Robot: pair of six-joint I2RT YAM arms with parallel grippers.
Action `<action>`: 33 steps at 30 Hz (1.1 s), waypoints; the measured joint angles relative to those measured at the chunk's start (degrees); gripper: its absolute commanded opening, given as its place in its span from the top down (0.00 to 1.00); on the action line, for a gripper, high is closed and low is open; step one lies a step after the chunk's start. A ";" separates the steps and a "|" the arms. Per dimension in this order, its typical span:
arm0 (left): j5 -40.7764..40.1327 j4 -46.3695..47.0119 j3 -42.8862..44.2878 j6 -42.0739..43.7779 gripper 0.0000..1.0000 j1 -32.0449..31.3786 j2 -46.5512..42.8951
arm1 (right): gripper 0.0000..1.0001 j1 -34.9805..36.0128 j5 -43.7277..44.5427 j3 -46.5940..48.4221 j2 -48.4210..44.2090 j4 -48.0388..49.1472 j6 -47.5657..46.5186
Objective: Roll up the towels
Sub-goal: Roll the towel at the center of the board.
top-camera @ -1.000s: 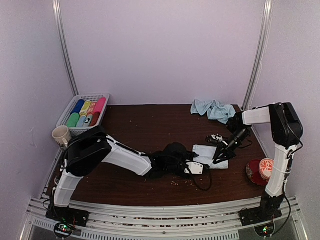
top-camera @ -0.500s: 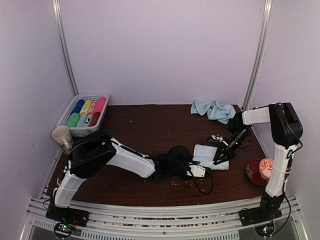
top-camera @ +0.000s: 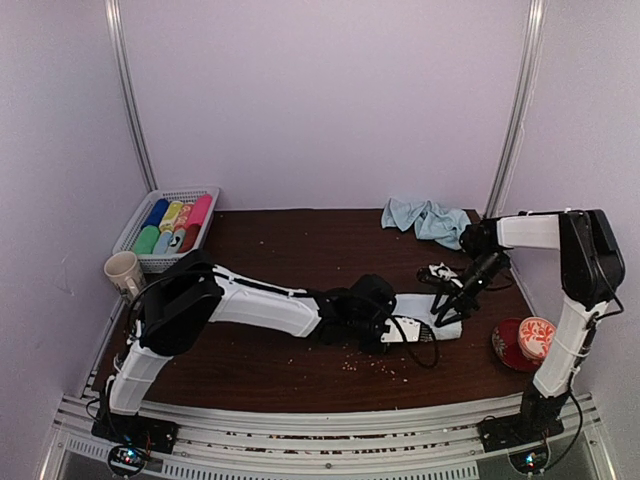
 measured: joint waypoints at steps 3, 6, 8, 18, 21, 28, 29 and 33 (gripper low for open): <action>2.54 -6.80 3.43 -3.91 1.00 0.00 0.00 | 0.33 -0.22 2.21 -4.11 -6.93 4.02 -0.68; 5.53 -12.98 6.82 -7.10 1.00 0.04 0.15 | 0.30 -0.42 3.74 -9.44 -14.53 8.66 -2.58; 7.78 -16.68 9.42 -9.22 1.00 0.35 0.72 | 0.28 -0.55 4.70 -13.49 -19.21 11.76 -4.83; 20.63 -24.72 17.97 -18.16 1.00 4.83 5.29 | 0.20 -0.59 5.51 -28.94 -33.88 23.10 -15.96; 23.45 -25.35 19.65 -19.74 1.00 6.36 6.58 | 0.20 -0.55 4.07 -30.97 -36.28 26.80 -16.44; 27.08 -25.97 22.16 -21.92 1.00 7.91 8.44 | 0.24 1.97 3.76 -37.92 -37.55 34.80 -16.44; 27.45 -26.10 22.43 -22.21 1.00 8.04 8.63 | 0.25 2.71 4.11 -38.58 -37.55 36.00 -16.11; 28.48 -26.51 23.12 -22.93 1.00 8.41 9.07 | 0.27 6.97 7.17 -40.89 -37.55 43.74 -12.85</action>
